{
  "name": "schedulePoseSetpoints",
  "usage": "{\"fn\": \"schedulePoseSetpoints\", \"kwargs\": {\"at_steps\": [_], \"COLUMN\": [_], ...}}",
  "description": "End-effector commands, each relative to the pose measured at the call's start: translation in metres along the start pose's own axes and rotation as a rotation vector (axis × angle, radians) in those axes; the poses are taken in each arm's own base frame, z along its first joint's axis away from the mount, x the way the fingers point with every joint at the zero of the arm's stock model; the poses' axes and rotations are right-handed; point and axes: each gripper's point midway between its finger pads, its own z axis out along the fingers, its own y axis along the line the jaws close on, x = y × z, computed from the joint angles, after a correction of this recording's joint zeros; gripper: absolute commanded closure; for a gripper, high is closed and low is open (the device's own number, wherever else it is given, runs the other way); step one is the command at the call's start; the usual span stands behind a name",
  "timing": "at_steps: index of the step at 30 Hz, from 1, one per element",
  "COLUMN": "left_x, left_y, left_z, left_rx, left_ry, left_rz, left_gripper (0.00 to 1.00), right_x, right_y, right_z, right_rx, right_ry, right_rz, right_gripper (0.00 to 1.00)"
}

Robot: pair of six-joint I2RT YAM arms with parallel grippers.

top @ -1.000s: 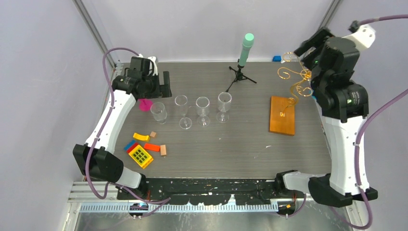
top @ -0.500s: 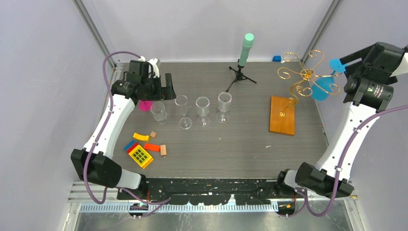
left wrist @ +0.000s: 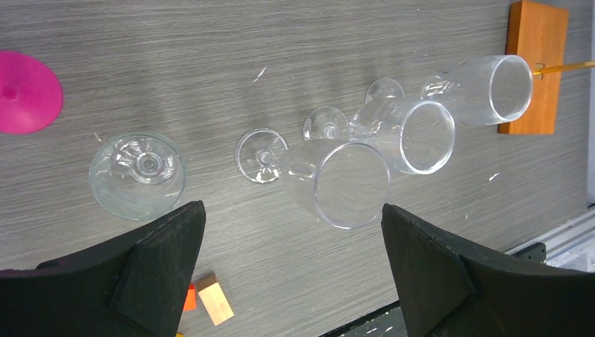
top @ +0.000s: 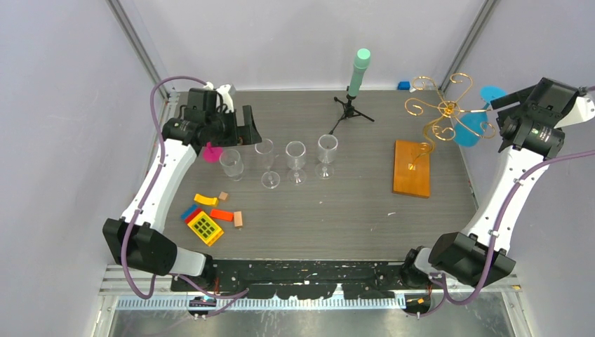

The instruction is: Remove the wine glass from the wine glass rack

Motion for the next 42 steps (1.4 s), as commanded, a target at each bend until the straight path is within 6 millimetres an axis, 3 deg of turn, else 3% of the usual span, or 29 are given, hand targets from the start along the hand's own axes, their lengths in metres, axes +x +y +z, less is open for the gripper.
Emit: {"fn": "schedulePoseSetpoints", "kwargs": {"at_steps": [1,7,14,24,29,37,42], "left_x": [-0.017,-0.024,-0.037,-0.038,-0.039,-0.038,-0.038], "left_y": [-0.017,-0.023,-0.028,-0.027,-0.027,-0.024,-0.023], "left_z": [-0.016,-0.03,-0.044,-0.043,-0.041,-0.034,-0.032], "left_rx": [0.065,0.074,0.062,0.057,0.056,0.049,0.047], "left_ry": [-0.077,-0.114,-0.143,-0.139,-0.136,-0.122,-0.118], "left_rz": [-0.003,-0.018,-0.032,-0.053,-0.051,-0.047,-0.045], "left_gripper": [0.0,0.0,0.0,0.0,0.0,0.0,0.0], "right_x": [-0.017,-0.018,-0.003,-0.003,-0.006,-0.015,-0.017], "right_y": [0.013,0.024,0.034,0.041,0.039,0.056,0.063], "right_z": [0.006,0.02,0.041,0.041,0.043,0.045,0.044], "right_rx": [-0.048,-0.084,-0.137,-0.176,-0.16,-0.218,-0.249], "right_ry": [-0.066,-0.055,0.012,0.025,0.012,0.002,0.0], "right_rz": [0.023,0.024,0.036,-0.017,-0.034,-0.027,-0.032], "right_gripper": [0.18,0.18,0.2,0.3,0.28,0.24,0.32]}}
